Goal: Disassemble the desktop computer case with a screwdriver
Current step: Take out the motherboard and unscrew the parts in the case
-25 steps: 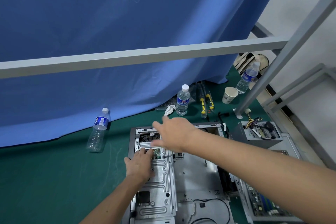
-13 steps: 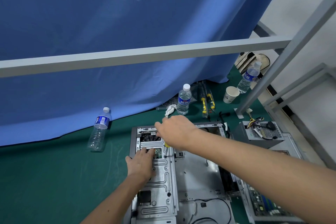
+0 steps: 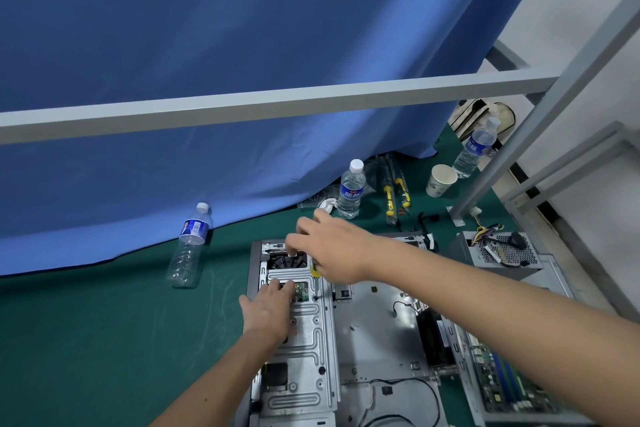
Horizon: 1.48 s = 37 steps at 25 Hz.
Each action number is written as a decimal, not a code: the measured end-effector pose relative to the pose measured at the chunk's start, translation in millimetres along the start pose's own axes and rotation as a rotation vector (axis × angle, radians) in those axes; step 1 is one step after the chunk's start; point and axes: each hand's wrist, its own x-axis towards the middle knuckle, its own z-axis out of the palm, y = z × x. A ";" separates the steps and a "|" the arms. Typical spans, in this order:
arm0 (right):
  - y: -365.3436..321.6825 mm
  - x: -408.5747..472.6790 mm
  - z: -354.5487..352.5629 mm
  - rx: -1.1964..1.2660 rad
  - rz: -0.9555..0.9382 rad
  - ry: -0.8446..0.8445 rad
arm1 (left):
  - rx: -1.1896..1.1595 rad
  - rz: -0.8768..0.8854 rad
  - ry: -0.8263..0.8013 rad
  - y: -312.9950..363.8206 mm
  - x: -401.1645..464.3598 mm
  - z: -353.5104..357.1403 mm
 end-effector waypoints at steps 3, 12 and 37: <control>-6.1 0.7 -1.0 0.081 0.074 -0.074 | -0.003 0.002 -0.002 0.2 -1.0 -0.3; -8.6 -2.2 -0.2 0.040 0.076 -0.055 | -0.025 0.009 -0.006 -1.6 -1.3 -1.0; 3.8 -6.9 2.9 0.161 0.045 0.024 | -0.295 0.053 0.171 20.8 -6.4 16.2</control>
